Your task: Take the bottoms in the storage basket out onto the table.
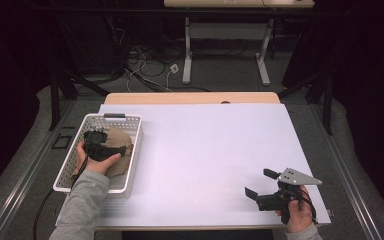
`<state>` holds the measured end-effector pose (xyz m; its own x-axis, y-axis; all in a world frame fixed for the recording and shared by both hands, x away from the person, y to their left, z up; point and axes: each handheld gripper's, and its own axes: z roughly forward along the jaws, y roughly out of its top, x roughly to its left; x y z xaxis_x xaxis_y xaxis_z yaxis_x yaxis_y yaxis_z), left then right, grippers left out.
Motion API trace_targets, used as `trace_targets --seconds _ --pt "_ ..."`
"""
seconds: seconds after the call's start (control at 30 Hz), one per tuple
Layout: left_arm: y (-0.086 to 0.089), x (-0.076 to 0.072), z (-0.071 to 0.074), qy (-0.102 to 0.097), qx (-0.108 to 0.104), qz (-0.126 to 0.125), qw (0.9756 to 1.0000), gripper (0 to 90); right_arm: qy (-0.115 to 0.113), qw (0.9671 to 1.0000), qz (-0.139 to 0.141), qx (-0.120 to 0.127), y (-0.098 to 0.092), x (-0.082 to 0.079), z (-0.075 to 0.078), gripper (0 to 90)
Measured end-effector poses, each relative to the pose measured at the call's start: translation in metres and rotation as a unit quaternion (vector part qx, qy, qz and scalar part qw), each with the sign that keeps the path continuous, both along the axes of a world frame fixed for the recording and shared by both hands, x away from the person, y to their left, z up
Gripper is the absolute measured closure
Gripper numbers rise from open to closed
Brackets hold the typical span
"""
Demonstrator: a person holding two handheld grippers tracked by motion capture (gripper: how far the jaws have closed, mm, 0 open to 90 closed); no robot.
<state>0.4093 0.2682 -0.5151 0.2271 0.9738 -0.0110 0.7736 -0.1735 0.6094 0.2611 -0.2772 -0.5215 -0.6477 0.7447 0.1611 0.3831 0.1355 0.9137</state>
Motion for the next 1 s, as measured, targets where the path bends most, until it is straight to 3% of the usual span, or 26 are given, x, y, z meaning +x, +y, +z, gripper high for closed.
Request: trace_targets --seconds 0.13,0.37,0.77,1.0 --pt "0.002 0.001 -0.002 0.006 -0.013 0.003 0.9999 0.0 0.0 1.0 0.001 -0.003 0.0 0.0 0.0 0.0" --pt "0.005 0.002 -0.008 0.012 -0.023 -0.013 0.9996 0.0 0.007 1.0 0.006 -0.004 0.002 0.001 -0.002 0.0" --pt "0.005 0.005 -0.014 0.025 -0.019 -0.026 0.9992 0.0 0.013 0.9999 0.01 -0.006 0.003 0.001 -0.004 0.0" --pt "0.003 0.006 -0.016 0.044 -0.013 -0.026 0.9986 0.5 0.011 0.9999 0.011 -0.003 0.002 0.002 -0.004 0.0"
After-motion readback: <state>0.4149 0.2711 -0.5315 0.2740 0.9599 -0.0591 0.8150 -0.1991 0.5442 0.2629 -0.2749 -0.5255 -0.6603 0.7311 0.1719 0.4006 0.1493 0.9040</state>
